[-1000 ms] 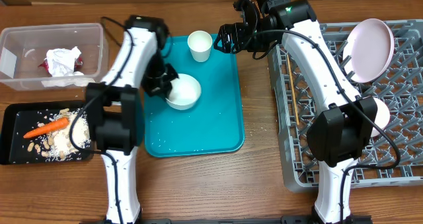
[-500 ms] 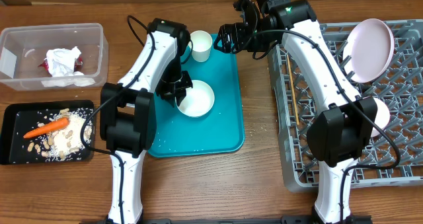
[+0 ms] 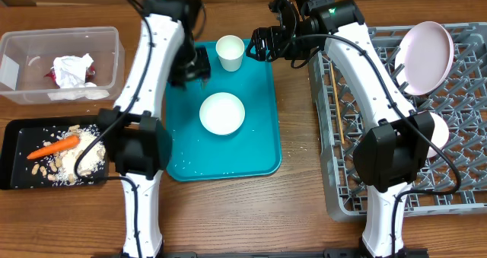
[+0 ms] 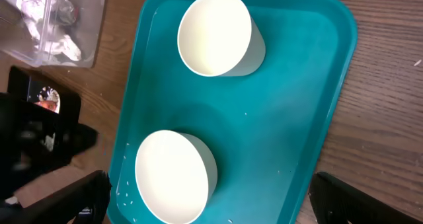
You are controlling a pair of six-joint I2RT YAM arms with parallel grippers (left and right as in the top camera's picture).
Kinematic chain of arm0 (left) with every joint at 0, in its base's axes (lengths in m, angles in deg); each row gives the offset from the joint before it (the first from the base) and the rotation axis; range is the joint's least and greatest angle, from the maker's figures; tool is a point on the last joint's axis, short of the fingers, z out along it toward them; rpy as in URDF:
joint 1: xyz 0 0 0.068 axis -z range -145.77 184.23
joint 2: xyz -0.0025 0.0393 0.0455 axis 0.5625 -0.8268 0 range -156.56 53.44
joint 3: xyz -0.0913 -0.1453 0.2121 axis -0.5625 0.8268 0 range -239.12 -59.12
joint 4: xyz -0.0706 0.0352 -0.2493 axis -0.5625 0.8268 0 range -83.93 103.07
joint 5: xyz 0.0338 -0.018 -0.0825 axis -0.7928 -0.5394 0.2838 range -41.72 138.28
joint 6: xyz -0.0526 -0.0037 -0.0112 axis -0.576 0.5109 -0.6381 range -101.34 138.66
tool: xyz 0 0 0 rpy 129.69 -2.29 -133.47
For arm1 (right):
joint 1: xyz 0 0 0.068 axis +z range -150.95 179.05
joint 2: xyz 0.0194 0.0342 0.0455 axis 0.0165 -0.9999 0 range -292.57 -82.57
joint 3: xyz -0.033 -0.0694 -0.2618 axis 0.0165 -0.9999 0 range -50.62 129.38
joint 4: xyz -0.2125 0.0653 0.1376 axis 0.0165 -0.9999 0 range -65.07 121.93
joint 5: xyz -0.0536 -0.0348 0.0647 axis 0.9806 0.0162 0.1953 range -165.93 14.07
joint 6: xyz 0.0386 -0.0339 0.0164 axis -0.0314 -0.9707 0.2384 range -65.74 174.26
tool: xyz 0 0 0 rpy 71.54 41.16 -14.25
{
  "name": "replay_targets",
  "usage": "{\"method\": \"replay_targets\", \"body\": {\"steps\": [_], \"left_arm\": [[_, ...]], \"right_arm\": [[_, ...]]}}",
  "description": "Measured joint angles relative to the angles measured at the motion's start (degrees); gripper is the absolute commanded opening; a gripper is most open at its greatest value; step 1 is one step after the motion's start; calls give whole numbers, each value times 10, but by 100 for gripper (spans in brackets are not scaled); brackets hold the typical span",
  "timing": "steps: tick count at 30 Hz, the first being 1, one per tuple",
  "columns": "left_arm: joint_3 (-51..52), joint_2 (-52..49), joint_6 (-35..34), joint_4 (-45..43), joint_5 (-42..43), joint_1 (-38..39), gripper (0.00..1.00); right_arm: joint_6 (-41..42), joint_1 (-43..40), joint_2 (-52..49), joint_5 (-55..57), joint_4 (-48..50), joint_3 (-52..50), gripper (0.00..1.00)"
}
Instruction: Sort waste into correct bins and load items into the dishwasher rack
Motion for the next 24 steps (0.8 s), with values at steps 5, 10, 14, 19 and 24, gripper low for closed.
{"method": "replay_targets", "body": {"steps": [5,10,14,19,24], "left_arm": [[-48,22,1,2,-9,-29,100],[-56,33,-31,2,-30,-103,100],[-56,33,-46,2,-29,-154,100],[-56,33,-50,2,-29,-204,100],[-56,33,-50,2,-29,-240,100]], "right_arm": [[0,0,0,-17,-26,0,100],[-34,22,0,-50,-60,0,100],[-36,90,0,16,-67,0,94],[-13,196,-2,125,-39,0,75],[6,260,-21,193,-16,-1,57]]}}
